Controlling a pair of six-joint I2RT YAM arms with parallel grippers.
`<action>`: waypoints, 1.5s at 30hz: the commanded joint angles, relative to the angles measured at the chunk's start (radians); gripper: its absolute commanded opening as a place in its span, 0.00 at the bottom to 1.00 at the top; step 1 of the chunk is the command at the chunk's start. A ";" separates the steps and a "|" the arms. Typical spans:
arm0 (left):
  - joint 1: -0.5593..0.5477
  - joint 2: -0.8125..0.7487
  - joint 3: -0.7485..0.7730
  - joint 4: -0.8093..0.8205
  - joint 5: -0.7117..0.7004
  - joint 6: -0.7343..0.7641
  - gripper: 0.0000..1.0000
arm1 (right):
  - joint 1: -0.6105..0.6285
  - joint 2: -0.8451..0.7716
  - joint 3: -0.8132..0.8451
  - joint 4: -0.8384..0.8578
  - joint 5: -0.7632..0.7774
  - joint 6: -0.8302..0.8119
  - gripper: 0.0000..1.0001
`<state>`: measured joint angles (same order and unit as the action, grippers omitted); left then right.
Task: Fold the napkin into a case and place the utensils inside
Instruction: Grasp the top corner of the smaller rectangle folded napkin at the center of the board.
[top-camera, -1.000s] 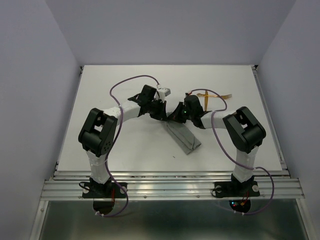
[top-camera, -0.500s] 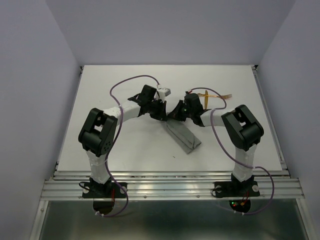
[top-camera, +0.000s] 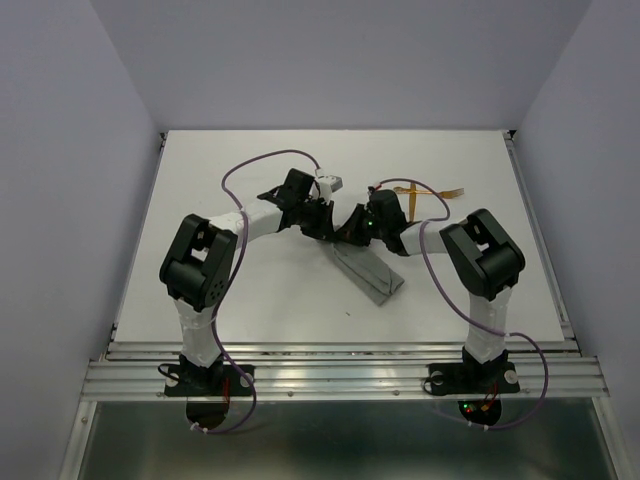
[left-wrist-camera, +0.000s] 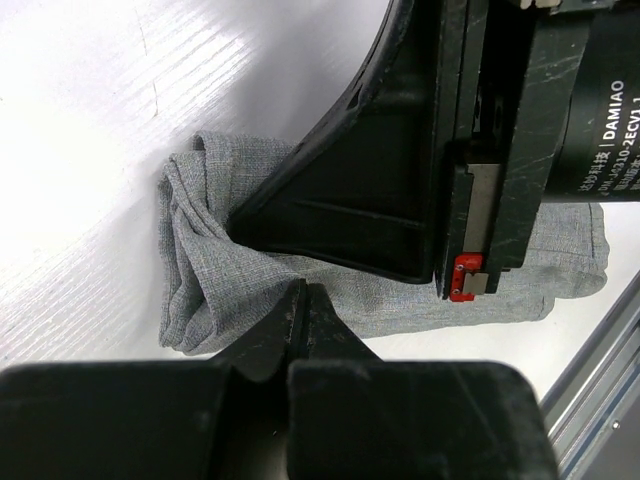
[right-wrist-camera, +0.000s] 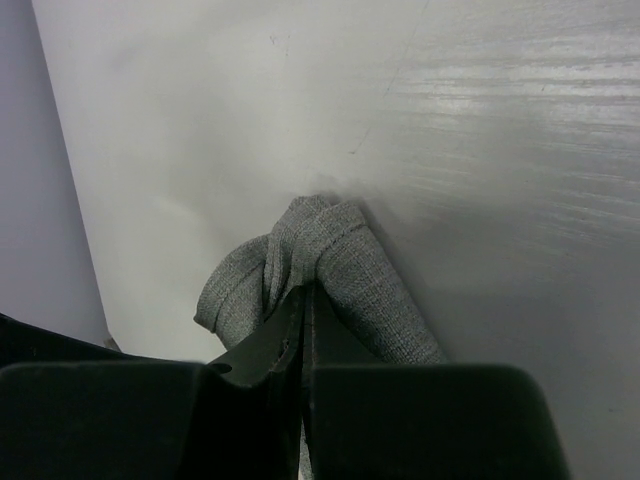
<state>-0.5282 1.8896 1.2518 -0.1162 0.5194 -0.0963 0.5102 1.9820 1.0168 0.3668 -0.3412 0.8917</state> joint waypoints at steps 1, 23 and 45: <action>0.005 0.000 0.038 0.010 0.018 0.012 0.00 | 0.005 -0.040 -0.017 0.066 -0.045 0.012 0.01; 0.008 0.031 0.024 0.032 0.002 -0.002 0.00 | 0.042 0.023 -0.009 0.120 -0.122 0.046 0.01; 0.037 -0.159 -0.023 0.091 -0.110 -0.221 0.31 | 0.042 0.031 -0.011 0.009 0.002 0.044 0.01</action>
<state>-0.5087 1.8179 1.2522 -0.0975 0.4091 -0.2592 0.5385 2.0075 1.0039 0.4122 -0.3710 0.9470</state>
